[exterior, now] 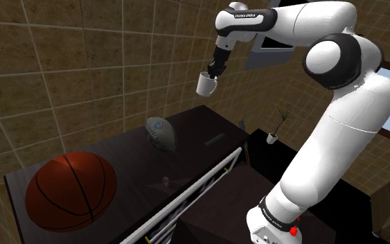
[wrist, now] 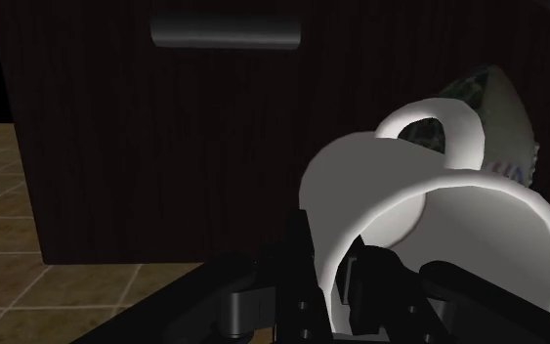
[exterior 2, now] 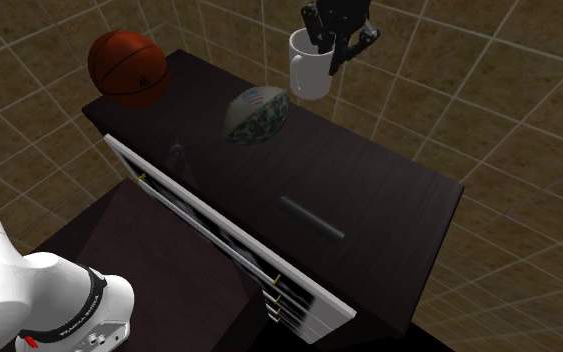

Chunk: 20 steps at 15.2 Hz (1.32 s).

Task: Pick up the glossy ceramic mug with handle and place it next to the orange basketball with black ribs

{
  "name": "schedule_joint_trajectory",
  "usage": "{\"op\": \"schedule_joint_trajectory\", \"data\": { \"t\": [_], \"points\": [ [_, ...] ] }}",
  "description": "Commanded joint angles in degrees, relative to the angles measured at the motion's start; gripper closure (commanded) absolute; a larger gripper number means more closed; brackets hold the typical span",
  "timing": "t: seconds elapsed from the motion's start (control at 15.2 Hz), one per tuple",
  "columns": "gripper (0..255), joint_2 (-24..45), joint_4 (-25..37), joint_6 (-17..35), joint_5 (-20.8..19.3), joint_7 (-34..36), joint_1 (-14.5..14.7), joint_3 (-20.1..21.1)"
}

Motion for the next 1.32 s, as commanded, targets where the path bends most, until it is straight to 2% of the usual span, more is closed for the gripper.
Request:
{"op": "schedule_joint_trajectory", "data": {
  "t": [0.0,0.59,1.25],
  "points": [
    [255,-2.9,-3.2,0.6,-0.6,2.5,1.4,1.0],
    [255,-12.7,-15.0,3.3,-1.8,14.2,7.0,7.0],
    [255,-18.5,-21.4,4.7,-0.8,27.6,12.8,15.0]
  ]
}}
